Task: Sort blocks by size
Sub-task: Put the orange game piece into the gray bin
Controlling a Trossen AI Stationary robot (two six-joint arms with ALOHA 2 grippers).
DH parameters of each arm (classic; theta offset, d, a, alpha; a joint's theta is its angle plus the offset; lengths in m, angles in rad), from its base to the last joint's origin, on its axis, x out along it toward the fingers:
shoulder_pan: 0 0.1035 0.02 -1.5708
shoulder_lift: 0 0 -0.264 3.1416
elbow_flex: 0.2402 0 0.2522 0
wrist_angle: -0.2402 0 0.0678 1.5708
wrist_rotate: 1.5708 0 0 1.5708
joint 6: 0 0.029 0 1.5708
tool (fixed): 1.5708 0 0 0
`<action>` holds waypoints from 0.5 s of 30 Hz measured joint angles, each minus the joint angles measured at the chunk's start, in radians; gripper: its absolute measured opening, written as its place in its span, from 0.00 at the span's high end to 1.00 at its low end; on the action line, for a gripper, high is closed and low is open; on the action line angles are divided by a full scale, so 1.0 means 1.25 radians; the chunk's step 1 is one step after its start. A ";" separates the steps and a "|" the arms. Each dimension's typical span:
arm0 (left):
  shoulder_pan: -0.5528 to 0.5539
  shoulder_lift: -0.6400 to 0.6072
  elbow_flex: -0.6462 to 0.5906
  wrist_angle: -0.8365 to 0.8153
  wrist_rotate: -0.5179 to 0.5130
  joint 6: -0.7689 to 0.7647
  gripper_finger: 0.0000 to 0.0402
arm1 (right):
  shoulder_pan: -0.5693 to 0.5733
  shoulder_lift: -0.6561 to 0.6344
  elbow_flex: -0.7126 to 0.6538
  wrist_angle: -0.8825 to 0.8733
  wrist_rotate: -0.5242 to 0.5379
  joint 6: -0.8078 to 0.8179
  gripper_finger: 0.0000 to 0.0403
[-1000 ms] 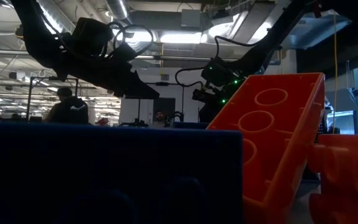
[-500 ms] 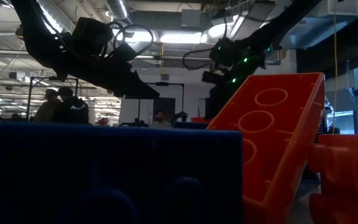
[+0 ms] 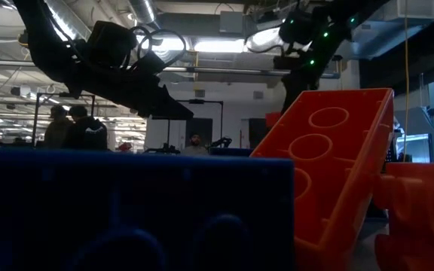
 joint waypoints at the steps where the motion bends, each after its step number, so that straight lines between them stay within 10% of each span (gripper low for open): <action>1: 0.000 0.000 0.000 0.000 0.000 0.000 0.48 | 0.000 -0.011 0.001 -0.012 0.009 0.009 0.73; 15: 0.000 0.000 0.000 0.001 0.000 0.000 0.48 | -0.006 -0.049 -0.016 -0.193 0.146 0.122 0.73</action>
